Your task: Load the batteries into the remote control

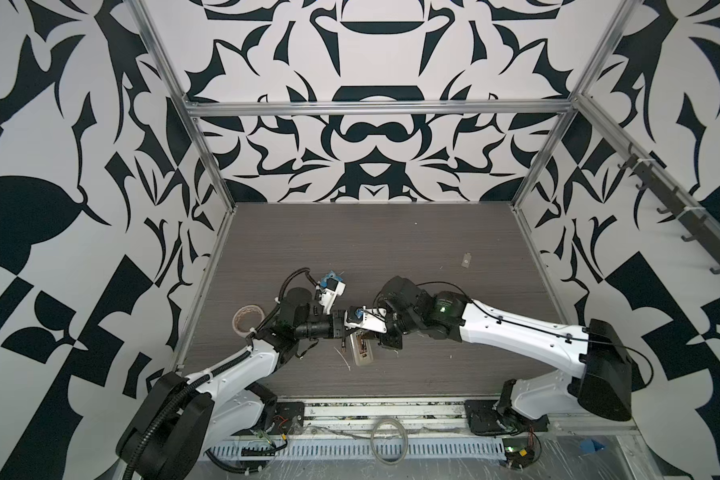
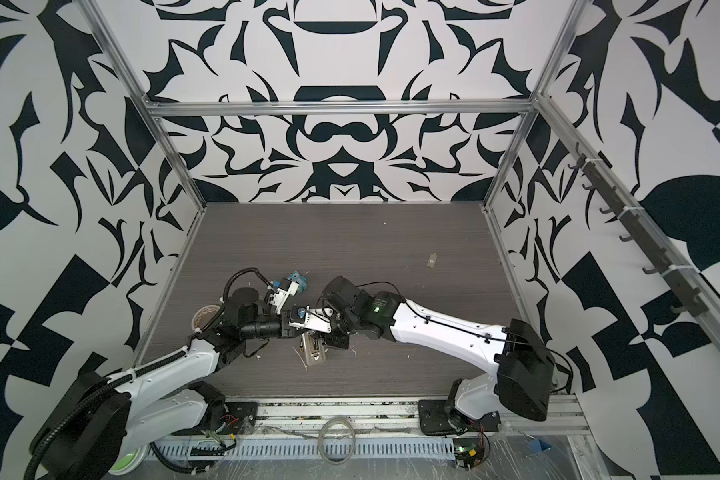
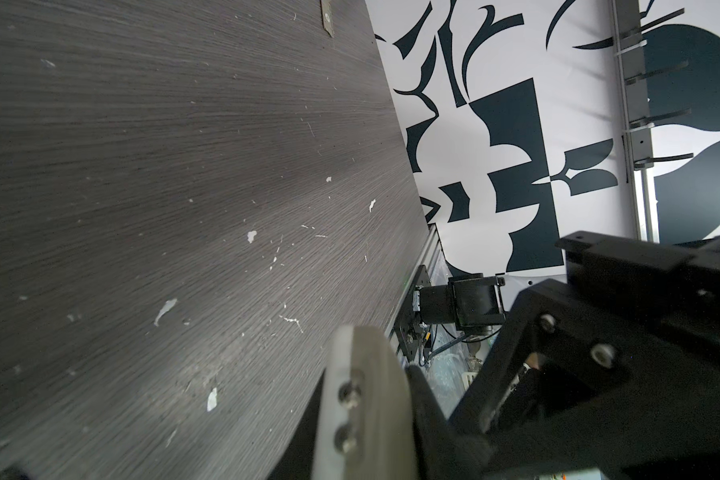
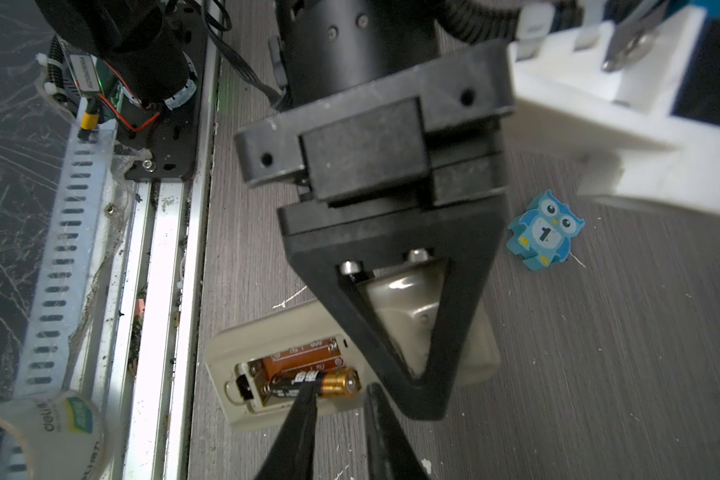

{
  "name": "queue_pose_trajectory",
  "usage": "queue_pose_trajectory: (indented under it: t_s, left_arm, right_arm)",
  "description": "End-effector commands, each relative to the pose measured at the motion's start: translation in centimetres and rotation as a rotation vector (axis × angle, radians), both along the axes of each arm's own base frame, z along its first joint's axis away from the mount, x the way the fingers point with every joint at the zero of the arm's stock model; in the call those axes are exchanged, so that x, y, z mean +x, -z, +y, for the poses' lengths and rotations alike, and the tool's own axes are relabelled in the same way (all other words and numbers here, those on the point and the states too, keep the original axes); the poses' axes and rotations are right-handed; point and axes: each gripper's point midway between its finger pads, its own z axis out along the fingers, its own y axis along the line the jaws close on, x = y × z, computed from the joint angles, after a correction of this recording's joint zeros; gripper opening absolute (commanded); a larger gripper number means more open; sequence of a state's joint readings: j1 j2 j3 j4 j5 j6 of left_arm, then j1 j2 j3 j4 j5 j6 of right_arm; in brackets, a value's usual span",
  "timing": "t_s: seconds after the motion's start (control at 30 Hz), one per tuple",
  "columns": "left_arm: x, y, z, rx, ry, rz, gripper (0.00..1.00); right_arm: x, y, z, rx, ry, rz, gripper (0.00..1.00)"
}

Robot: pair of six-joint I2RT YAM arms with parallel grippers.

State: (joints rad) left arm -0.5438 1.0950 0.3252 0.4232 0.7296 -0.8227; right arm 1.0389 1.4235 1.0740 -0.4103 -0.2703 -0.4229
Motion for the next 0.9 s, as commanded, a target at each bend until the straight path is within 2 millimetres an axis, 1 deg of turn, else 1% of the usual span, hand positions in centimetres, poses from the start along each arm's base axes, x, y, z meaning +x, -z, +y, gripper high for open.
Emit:
queue_pose_trajectory:
  t_s: [0.0, 0.43, 0.87]
  left_arm:
    - [0.1, -1.3, -0.5, -0.031, 0.024, -0.029, 0.00]
    - [0.1, -1.4, -0.6, -0.037, 0.028, -0.029, 0.00]
    - [0.1, -1.5, -0.6, -0.040, 0.028, -0.030, 0.00]
  right_arm:
    - [-0.2, -1.8, 0.8, 0.039, -0.026, -0.011, 0.25]
    - [0.3, -0.9, 0.8, 0.009, -0.007, -0.019, 0.23]
    - [0.1, 0.1, 0.9, -0.039, -0.010, -0.043, 0.21]
